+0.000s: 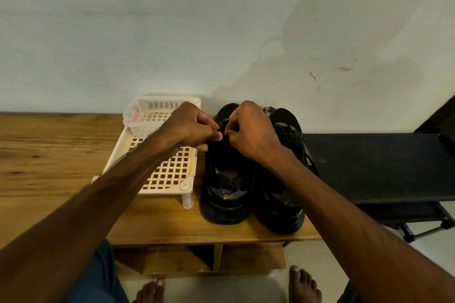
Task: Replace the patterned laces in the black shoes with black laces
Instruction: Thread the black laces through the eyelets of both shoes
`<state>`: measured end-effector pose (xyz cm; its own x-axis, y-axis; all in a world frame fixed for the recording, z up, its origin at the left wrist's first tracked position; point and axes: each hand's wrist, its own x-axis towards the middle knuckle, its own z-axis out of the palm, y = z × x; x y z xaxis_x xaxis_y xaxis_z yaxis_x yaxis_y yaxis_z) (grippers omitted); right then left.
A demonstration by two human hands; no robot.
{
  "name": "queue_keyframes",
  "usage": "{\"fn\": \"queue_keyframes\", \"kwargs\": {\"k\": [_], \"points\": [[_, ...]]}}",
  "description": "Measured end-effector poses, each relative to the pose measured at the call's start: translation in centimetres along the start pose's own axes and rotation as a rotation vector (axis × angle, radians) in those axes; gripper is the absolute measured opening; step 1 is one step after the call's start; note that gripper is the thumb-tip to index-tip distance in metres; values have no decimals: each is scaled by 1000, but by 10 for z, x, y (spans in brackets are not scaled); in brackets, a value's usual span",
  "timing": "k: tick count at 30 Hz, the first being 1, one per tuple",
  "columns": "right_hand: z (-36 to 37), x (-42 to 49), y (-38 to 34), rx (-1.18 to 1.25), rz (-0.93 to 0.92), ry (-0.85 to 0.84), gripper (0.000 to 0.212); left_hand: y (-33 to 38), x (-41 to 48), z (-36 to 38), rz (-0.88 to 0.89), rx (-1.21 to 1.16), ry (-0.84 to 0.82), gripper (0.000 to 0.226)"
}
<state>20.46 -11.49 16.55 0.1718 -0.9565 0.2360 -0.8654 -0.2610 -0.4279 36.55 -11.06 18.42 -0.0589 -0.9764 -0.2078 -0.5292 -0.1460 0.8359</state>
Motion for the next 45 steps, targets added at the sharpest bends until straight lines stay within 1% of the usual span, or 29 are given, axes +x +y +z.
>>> {"fn": "queue_keyframes", "kwargs": {"k": [3, 5, 7, 10, 13, 15, 17, 21, 23, 26, 28, 30, 32, 33, 34, 35, 36, 37, 39, 40, 41, 42, 43, 45], "points": [[2, 3, 3, 11, 17, -3, 4, -2, 2, -1, -8, -31, -37, 9], [3, 4, 4, 27, 15, -12, 4, -4, 6, -1, -22, -59, -33, 11], [1, 3, 4, 55, 14, -31, 3, -5, 8, 0, -12, -30, -8, 11], [-3, -2, 4, 84, 11, -70, 11, -8, 10, 4, 40, 55, 46, 7], [-6, -5, 3, 92, 1, -124, 19, -10, 11, 6, 60, 88, 84, 5], [-7, -5, 5, 87, -2, -132, 18, -10, 12, 7, 32, 83, 75, 7], [-8, -6, 6, 84, -6, -126, 12, -9, 12, 8, -8, 34, 47, 9], [-11, -7, 8, 70, -44, -122, 10, -3, 9, -1, -107, -170, 2, 17], [-12, -5, 9, 70, -50, -132, 10, 2, 6, -6, -115, -268, -22, 17], [-13, -3, 12, 67, -48, -161, 10, 6, 2, -17, -25, -280, -3, 18], [-13, -3, 13, 66, -52, -169, 11, 9, 2, -28, 72, -364, 10, 21], [-14, -2, 14, 71, -54, -178, 12, 13, 2, -40, 146, -620, -21, 21], [-16, 0, 15, 79, -58, -198, 11, 13, 3, -48, 174, -921, -31, 20], [-18, 0, 16, 87, -61, -209, 11, 12, 4, -50, 177, -1020, -21, 21], [-21, 1, 16, 96, -61, -216, 12, 10, 6, -50, 177, -1063, -10, 21], [-26, 0, 16, 108, -55, -217, 13, 9, 9, -48, 175, -1039, 3, 21], [-30, 1, 16, 125, -38, -206, 14, 7, 11, -45, 182, -933, 27, 19], [-34, 1, 17, 152, -16, -180, 15, 6, 13, -42, 209, -745, 61, 17], [-43, 1, 18, 243, 29, -94, 16, 0, 15, -33, 322, -226, 119, 10], [-47, 1, 20, 323, 56, -47, 17, -6, 18, -29, 395, 44, 117, 8], [-51, 2, 21, 426, 90, -10, 19, -11, 20, -25, 459, 280, 83, 11], [-55, 2, 22, 541, 124, 14, 21, -18, 22, -20, 503, 442, 26, 14], [-58, 2, 23, 650, 157, 25, 24, -22, 24, -17, 530, 534, -19, 16], [-62, 3, 22, 836, 222, 13, 24, -25, 26, -15, 536, 569, -20, 12]]}}
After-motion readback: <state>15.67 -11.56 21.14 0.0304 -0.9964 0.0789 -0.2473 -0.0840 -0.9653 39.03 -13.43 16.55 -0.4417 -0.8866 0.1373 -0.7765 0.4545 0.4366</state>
